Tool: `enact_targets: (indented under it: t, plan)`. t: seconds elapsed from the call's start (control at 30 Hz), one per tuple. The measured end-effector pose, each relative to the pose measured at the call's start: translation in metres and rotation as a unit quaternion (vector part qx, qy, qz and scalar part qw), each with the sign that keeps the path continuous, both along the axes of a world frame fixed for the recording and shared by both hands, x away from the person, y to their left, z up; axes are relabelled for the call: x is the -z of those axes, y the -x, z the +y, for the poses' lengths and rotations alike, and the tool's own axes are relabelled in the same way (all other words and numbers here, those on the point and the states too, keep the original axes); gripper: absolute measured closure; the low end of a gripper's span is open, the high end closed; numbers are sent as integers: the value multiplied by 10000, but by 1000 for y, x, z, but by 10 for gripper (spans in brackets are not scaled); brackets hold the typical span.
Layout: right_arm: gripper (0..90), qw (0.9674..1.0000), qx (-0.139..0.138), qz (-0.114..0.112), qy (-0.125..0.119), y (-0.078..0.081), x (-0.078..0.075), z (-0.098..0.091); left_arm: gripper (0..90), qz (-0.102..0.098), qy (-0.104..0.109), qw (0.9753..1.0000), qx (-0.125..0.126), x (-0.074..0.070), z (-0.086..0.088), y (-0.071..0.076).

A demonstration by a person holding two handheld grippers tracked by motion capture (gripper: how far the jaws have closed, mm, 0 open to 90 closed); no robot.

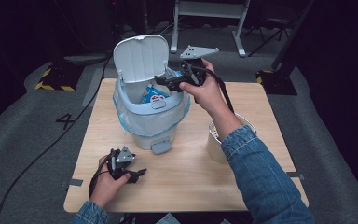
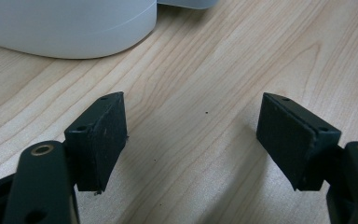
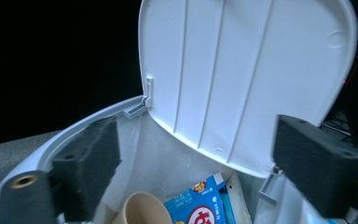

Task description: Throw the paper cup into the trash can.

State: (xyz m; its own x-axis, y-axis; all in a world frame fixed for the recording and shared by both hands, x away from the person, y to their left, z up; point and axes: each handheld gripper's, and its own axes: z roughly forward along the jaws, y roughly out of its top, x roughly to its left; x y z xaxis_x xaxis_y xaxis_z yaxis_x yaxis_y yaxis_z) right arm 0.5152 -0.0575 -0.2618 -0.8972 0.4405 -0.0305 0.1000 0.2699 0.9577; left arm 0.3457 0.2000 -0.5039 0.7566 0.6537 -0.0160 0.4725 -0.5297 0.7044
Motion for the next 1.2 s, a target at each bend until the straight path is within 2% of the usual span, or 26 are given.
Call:
enact_targets:
  t: [0.03, 0.17, 0.33, 0.53, 0.8, 1.13, 1.2]
  plan:
    - [145, 10000, -17, 10, -14, 0, -1, -3, 248, 1, 2, 10000, 0, 0, 0, 0]
    - [158, 9999, -73, -47, 64, 4, -8, -16, 248, 4, 5, 10000, 0, 0, 0, 0]
    - [167, 9997, 71, -72, 232, 9, -18, -37, 249, 4, 0, 10000, 1, 0, 0, 0]
    - [207, 9992, 239, -64, 313, 18, -24, -66, 249, 4, -5, 10000, -1, 0, 0, 0]
    - [230, 9979, 565, -88, 307, 30, -29, -109, 250, 18, 31, 10000, -34, 0, 3, 1]
    - [256, 9949, 833, -22, 571, 53, -30, -171, 250, 25, 12, 10000, -33, 0, 5, 1]
    - [256, 9944, 893, 1, 564, 57, -29, -183, 250, 25, 12, 10000, -34, 0, 5, 1]
